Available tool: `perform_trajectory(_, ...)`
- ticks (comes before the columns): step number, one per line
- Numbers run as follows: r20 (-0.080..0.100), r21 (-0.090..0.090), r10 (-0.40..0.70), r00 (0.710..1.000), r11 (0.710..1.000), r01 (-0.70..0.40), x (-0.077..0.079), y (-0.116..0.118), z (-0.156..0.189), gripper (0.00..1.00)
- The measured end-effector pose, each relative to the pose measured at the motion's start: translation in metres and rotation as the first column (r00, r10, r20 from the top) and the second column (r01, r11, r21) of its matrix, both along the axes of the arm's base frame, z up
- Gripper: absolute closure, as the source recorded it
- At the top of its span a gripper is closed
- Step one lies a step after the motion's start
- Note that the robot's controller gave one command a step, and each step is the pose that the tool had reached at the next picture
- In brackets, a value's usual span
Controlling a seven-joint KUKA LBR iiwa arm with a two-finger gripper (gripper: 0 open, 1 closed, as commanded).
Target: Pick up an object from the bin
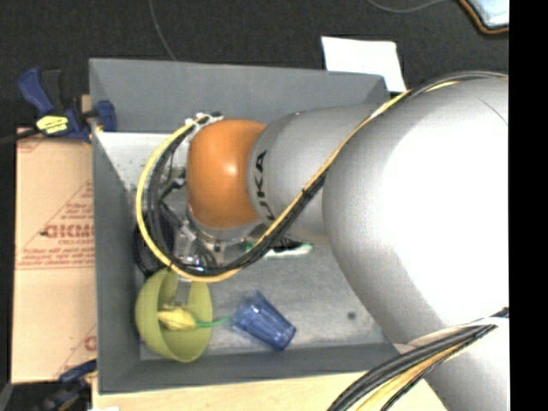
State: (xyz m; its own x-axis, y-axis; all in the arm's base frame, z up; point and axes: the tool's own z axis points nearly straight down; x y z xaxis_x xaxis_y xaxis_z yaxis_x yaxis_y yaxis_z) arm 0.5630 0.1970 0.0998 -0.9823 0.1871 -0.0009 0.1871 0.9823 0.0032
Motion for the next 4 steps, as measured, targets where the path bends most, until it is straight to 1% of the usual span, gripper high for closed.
perform_trajectory(1,0.003,-0.003,0.303,0.953,0.953,-0.303,-0.010,-0.014,-0.006,0.00)
perform_trajectory(2,0.001,-0.001,0.045,0.999,0.999,-0.045,-0.020,-0.007,0.006,0.00)
perform_trajectory(3,0.004,-0.002,0.200,0.980,0.980,-0.200,-0.021,-0.047,-0.029,0.00)
perform_trajectory(4,-0.001,-0.016,0.067,0.998,0.998,-0.067,0.037,0.006,-0.028,0.00)
